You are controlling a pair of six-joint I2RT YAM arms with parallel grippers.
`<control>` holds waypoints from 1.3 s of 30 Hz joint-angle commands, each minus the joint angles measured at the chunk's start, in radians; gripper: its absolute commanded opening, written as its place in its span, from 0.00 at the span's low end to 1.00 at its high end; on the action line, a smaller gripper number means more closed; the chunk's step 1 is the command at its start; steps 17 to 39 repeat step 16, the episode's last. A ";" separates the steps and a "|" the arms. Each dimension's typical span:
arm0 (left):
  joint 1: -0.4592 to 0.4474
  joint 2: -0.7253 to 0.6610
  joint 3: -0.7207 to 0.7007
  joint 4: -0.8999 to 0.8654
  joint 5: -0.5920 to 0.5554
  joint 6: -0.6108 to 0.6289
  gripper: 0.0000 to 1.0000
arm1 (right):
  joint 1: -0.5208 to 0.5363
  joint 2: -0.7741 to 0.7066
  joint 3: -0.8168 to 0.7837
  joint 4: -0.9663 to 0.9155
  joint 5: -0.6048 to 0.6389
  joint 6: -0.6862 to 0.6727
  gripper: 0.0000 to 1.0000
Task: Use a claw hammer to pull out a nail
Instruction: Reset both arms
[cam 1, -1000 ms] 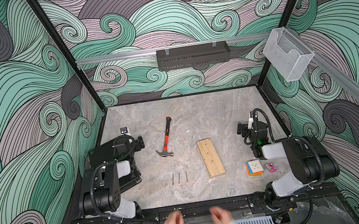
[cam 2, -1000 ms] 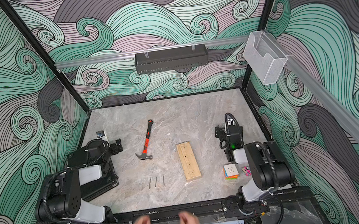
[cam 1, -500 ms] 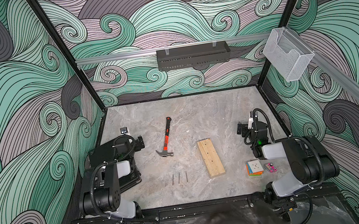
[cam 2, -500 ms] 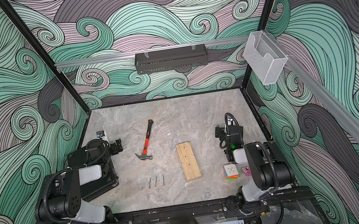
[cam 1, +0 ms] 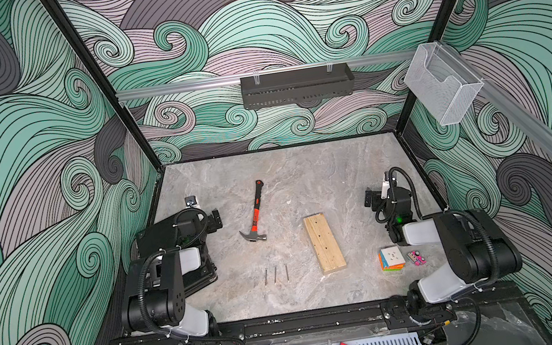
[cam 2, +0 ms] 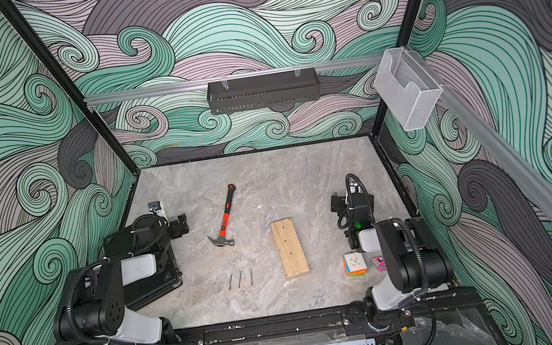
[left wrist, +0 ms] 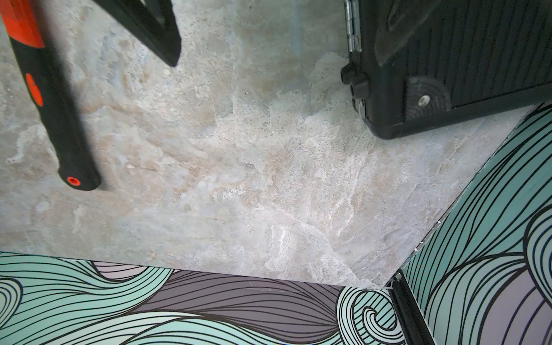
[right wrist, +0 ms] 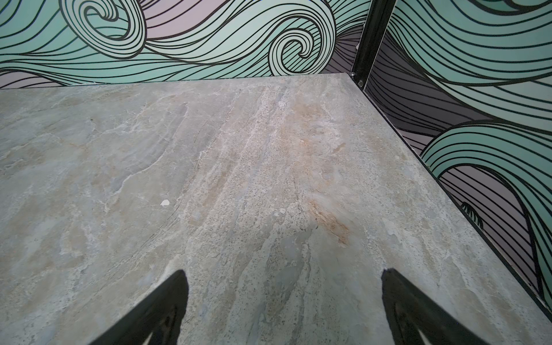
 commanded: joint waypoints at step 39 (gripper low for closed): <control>-0.001 -0.010 0.011 -0.018 0.008 0.008 0.99 | -0.001 -0.011 0.011 0.010 -0.048 -0.013 1.00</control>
